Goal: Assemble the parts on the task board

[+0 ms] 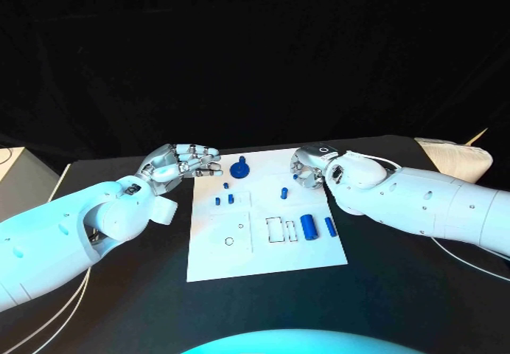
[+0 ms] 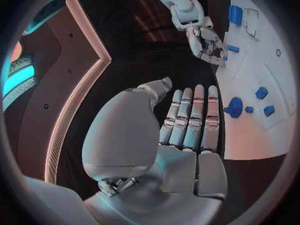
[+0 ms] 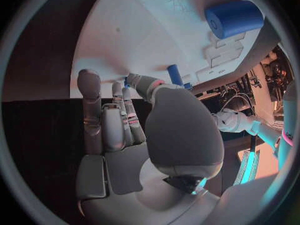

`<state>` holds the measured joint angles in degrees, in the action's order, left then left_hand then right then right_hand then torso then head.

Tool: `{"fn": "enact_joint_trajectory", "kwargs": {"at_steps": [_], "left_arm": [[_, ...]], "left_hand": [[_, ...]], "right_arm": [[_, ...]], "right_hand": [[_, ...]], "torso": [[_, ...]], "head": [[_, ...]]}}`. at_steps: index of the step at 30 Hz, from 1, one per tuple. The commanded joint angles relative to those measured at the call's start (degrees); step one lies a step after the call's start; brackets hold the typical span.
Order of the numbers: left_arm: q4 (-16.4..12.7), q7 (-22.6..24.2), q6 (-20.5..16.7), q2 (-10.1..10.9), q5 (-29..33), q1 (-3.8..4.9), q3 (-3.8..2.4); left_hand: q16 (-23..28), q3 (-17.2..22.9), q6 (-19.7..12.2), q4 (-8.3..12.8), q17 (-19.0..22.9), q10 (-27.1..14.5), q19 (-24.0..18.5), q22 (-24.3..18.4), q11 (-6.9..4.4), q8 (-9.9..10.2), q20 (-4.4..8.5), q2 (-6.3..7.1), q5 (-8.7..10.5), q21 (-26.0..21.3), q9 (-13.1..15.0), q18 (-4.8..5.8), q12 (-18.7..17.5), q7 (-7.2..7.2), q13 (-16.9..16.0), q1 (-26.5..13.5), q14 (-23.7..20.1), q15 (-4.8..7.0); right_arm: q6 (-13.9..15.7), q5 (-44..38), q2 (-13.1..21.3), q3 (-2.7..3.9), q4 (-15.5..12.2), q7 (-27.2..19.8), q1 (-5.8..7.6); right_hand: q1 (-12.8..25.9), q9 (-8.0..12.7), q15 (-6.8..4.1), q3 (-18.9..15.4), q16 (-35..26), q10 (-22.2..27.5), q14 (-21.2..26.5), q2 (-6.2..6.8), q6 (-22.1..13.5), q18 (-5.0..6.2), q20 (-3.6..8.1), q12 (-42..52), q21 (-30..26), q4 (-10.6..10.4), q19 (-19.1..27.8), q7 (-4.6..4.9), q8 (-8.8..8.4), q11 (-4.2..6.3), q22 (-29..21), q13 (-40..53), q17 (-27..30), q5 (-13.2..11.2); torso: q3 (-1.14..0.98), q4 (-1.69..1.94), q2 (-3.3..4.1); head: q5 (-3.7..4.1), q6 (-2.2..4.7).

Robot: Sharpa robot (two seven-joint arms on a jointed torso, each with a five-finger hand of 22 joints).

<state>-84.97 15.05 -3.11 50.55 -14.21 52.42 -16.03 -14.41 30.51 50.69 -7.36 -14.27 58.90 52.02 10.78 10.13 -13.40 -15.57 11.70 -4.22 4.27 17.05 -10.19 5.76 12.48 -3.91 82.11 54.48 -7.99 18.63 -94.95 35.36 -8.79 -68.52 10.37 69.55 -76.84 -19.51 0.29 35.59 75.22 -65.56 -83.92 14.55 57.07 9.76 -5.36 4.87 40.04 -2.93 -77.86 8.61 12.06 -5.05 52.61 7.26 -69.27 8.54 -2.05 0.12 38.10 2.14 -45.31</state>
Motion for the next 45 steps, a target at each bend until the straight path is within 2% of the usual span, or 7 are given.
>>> {"fn": "enact_joint_trajectory", "kwargs": {"at_steps": [1,19,23,26,30,38,45], "left_arm": [[-0.24,0.27,0.27,0.00,0.42,-0.03,-0.06],[-0.54,0.08,0.29,0.06,0.42,-0.03,-0.06],[-0.62,0.06,0.26,0.07,0.42,-0.03,-0.07],[-0.67,0.05,0.22,0.09,0.42,-0.03,-0.07],[-0.70,0.03,0.19,0.10,0.41,-0.03,-0.07],[-0.71,-0.04,0.15,0.12,0.35,-0.02,-0.07],[-0.63,-0.10,0.11,0.15,0.29,-0.02,-0.07]], "left_hand": [[-0.39,-0.36,0.27,-0.11,-0.06,0.32,0.37,-0.06,-0.16,-0.18,0.16,-0.06,0.10,-0.11,0.03,-0.40,0.19,0.09,-0.08,0.30,0.33,-0.03],[-0.48,-0.34,0.32,-0.04,-0.15,0.32,0.55,-0.16,-0.20,-0.21,0.21,-0.05,0.11,-0.14,0.02,-0.39,0.31,0.04,-0.07,0.44,0.41,0.02],[-0.48,-0.34,0.32,-0.04,-0.15,0.32,0.55,-0.16,-0.20,-0.21,0.21,-0.05,0.11,-0.14,0.02,-0.39,0.31,0.04,-0.07,0.44,0.41,0.02],[-0.50,-0.32,0.34,-0.01,-0.18,0.31,0.59,-0.19,-0.21,-0.22,0.22,-0.05,0.10,-0.15,0.02,-0.38,0.33,0.02,-0.07,0.50,0.42,0.03],[-0.50,-0.32,0.34,-0.01,-0.18,0.31,0.59,-0.19,-0.21,-0.22,0.22,-0.05,0.10,-0.15,0.02,-0.38,0.33,0.02,-0.07,0.50,0.42,0.03],[-0.50,-0.32,0.34,-0.01,-0.18,0.31,0.59,-0.19,-0.21,-0.22,0.22,-0.05,0.10,-0.15,0.02,-0.38,0.33,0.02,-0.07,0.50,0.42,0.03],[-0.52,-0.30,0.35,0.07,-0.21,0.27,0.65,-0.26,-0.23,-0.22,0.25,-0.02,0.10,-0.17,0.01,-0.37,0.37,-0.01,-0.05,0.61,0.41,0.04]], "right_arm": [[-1.36,0.30,-0.33,-0.04,0.37,-1.00,-0.22],[-2.50,0.65,-1.46,-0.17,1.53,-1.46,-1.33],[-2.95,0.16,-1.50,-0.23,1.51,-1.28,-1.55],[-2.82,-0.77,-1.49,-0.29,1.33,-0.77,-1.71],[-1.89,-1.78,-1.41,-0.33,1.16,0.07,-1.81],[0.45,-2.75,-1.17,-0.35,0.48,1.40,-1.88],[5.01,-2.77,-0.64,-0.34,-0.59,1.86,-1.90]], "right_hand": [[-0.18,-0.13,-0.35,0.47,0.21,-0.70,-1.83,-0.85,0.65,-1.04,0.18,0.36,0.36,0.17,-0.08,-0.15,0.40,0.09,0.21,0.01,-0.04,-0.10],[-0.64,-0.82,-0.90,1.18,0.89,-2.53,-2.06,-2.01,2.91,-1.19,0.59,0.47,1.42,1.15,-0.27,-0.80,1.42,0.72,1.38,-0.01,-0.87,0.35],[-1.71,-1.32,-1.24,1.47,1.97,-3.66,-2.44,-2.76,4.20,-1.46,0.91,0.58,3.30,2.52,-0.68,-1.08,2.17,1.10,3.00,0.05,-2.20,0.58],[-3.64,-1.62,-1.80,2.62,2.62,-5.62,-2.62,-3.68,5.12,-1.80,1.40,0.91,5.96,4.89,-1.11,-1.36,2.53,1.54,5.35,0.35,-2.88,0.10],[-3.77,-1.71,-2.07,3.10,2.21,-6.91,-2.39,-4.01,5.80,-1.87,1.67,1.20,6.88,5.85,-0.96,-1.65,2.67,1.91,6.37,0.75,-2.31,-0.41],[-3.65,-1.73,-2.16,3.21,1.90,-7.24,-2.26,-4.03,6.06,-1.92,1.75,1.25,7.34,6.15,-0.95,-1.73,2.71,2.00,6.83,0.90,-1.91,-0.40],[-3.45,-1.74,-2.20,3.27,1.83,-7.37,-2.23,-3.96,6.22,-2.02,1.79,1.22,7.94,6.32,-1.03,-1.76,2.71,2.03,7.35,0.99,-1.82,-0.13]], "torso": [[-0.03,-0.04,0.03],[-0.03,-0.06,-0.02],[-0.03,-0.03,-0.03],[0.01,-0.08,-0.06],[-0.01,-0.13,-0.08],[0.01,-0.14,-0.10],[0.00,-0.15,-0.10]], "head": [[-0.11,-0.10],[-0.35,-0.64],[-0.38,-0.82],[-0.39,-0.93],[-0.36,-0.97],[-0.23,-1.01],[-0.17,-0.88]]}}
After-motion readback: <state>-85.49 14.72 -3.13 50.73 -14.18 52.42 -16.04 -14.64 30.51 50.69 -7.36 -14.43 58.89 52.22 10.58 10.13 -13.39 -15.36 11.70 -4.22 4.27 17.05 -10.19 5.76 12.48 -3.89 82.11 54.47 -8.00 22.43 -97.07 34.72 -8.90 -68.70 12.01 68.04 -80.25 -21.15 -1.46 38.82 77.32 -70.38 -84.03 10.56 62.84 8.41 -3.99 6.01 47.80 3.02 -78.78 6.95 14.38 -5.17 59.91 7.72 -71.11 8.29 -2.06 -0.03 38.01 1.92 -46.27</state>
